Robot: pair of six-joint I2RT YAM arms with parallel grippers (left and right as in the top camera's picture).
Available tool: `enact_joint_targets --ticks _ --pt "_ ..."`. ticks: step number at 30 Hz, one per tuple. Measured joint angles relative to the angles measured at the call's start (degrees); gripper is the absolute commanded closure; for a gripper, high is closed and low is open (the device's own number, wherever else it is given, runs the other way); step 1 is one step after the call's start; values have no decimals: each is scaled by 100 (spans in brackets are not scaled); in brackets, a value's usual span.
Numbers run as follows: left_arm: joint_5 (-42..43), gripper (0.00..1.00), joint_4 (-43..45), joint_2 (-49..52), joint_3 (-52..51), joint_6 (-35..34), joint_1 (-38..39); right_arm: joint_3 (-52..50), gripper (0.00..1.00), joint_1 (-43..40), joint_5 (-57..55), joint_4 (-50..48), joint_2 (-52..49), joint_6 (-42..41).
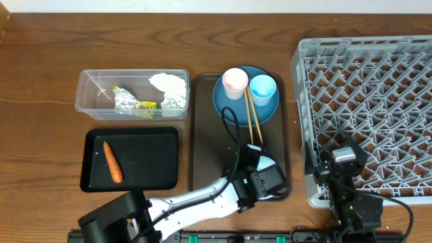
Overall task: Sort waste into correct bins and load items into the dishwasher rack
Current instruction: 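Reach the left gripper to the white rice bowl and grasp its rim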
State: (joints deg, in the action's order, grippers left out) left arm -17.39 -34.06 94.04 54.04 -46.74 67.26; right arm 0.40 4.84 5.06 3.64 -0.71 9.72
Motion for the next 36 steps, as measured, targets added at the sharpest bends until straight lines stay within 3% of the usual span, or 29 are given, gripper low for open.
enact_joint_targets --ticks 10,18,24,31,36 --pt "-647 85 -1093 0 -7 4 -481 0 1 -2 2 0 0 0" --pt "-1047 46 -1633 -9 -9 44 -1093 0 1 0 0 0 0 0" --pt "-1086 45 -2159 -476 221 205 -1458 0 1 -2 0 0 0 0" --pt "284 45 -1749 -1672 874 509 -1451 0 1 0 2 2 0 0" --pt "883 45 -1488 -1628 866 520 -1117 0 1 0 0 0 0 0"
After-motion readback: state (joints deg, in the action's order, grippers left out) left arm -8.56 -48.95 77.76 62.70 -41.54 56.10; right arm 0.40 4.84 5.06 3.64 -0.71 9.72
